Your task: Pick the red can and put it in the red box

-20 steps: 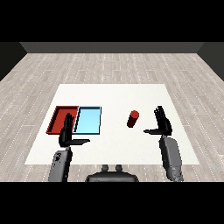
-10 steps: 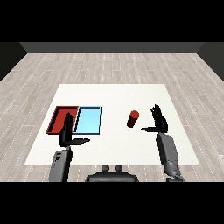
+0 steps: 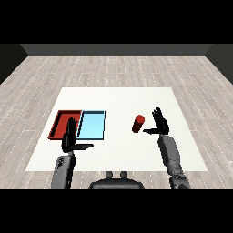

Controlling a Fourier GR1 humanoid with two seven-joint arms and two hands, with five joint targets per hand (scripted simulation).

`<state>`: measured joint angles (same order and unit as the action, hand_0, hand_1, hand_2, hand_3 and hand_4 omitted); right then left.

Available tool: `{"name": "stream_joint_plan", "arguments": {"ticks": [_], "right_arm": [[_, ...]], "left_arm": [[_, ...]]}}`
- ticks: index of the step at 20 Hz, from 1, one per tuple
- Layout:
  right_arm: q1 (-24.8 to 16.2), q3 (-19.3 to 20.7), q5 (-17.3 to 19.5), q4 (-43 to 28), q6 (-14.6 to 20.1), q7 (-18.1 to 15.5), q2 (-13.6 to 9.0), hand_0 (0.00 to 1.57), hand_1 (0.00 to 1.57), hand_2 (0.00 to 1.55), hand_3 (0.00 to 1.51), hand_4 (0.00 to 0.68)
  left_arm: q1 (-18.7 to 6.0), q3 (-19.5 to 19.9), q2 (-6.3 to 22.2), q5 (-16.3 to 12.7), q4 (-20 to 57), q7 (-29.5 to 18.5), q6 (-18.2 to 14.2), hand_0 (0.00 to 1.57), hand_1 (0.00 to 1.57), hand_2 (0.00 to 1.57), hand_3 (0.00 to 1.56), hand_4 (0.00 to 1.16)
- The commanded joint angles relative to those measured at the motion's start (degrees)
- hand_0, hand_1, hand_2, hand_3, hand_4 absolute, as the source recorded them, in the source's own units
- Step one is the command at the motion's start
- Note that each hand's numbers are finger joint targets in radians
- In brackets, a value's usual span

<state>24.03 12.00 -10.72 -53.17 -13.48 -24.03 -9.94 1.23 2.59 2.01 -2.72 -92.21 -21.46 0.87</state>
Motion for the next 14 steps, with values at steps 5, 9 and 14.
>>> {"name": "stream_joint_plan", "arguments": {"ticks": [5, 9, 14], "right_arm": [[-2.3, -2.8, 0.1, -1.5, 4.0, -1.2, 6.2, 0.00, 0.00, 0.00, 0.00, 0.000], [3.7, -0.7, -0.5, 9.2, 2.2, -5.3, 3.5, 0.00, 0.00, 0.00, 0.00, 0.000], [5.0, -0.9, -1.0, 11.8, 3.4, -5.8, 5.3, 0.00, 0.00, 0.00, 0.00, 0.000]], "left_arm": [[2.5, 1.1, 1.0, -2.6, -1.1, -0.8, 2.9, 0.00, 0.00, 0.00, 0.00, 0.00], [-2.1, 2.0, 1.3, -2.1, 2.7, -1.0, 2.1, 0.00, 0.00, 0.00, 0.00, 0.00], [-0.3, 2.0, 2.2, -3.4, -2.9, 3.4, 2.8, 0.00, 0.00, 0.00, 0.00, 0.00]]}}
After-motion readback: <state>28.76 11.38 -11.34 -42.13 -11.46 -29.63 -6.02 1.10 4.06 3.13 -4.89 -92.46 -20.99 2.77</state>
